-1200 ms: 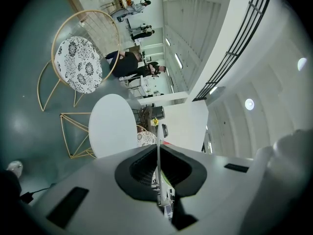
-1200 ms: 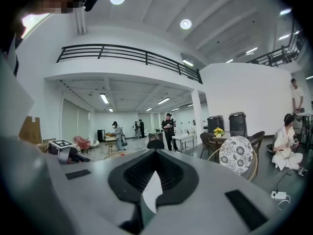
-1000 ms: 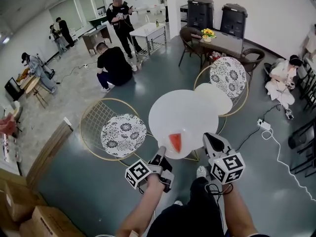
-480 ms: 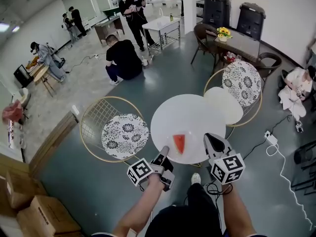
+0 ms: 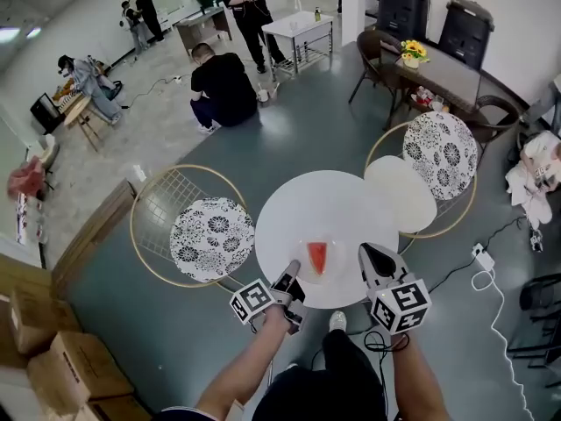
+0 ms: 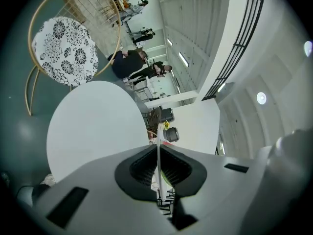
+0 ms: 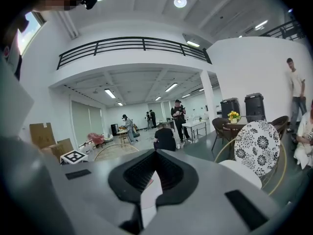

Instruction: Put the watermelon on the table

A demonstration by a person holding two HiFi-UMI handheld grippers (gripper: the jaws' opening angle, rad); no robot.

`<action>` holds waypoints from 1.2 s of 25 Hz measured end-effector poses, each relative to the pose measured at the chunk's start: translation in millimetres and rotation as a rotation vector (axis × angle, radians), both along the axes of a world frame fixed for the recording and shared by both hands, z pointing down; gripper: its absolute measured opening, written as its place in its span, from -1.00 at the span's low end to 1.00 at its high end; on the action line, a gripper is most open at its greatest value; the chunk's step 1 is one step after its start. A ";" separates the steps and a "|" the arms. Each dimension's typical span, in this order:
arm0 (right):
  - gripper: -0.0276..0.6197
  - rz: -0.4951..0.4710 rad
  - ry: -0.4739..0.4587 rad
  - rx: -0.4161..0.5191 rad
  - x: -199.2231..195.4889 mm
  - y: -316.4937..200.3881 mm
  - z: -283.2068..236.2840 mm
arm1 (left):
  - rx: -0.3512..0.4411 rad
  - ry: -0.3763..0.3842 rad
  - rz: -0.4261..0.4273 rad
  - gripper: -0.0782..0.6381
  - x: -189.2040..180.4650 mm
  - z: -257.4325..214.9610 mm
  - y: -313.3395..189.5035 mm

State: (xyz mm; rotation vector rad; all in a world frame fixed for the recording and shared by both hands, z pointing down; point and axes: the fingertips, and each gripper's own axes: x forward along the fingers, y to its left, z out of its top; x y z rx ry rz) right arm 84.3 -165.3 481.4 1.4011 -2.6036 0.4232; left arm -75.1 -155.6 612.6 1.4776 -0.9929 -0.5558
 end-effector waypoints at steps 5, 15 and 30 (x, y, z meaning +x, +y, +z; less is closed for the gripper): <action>-0.90 -0.027 0.022 -0.041 8.5 -20.8 22.2 | -0.033 0.013 -0.036 -0.74 8.4 36.2 -29.5; -0.90 -0.066 0.041 -0.129 22.1 -52.2 63.7 | -0.100 -0.010 -0.055 -0.73 26.7 95.9 -81.3; -0.90 -0.103 0.025 -0.169 16.8 -79.7 80.6 | -0.169 -0.062 -0.063 -0.73 29.8 124.4 -102.0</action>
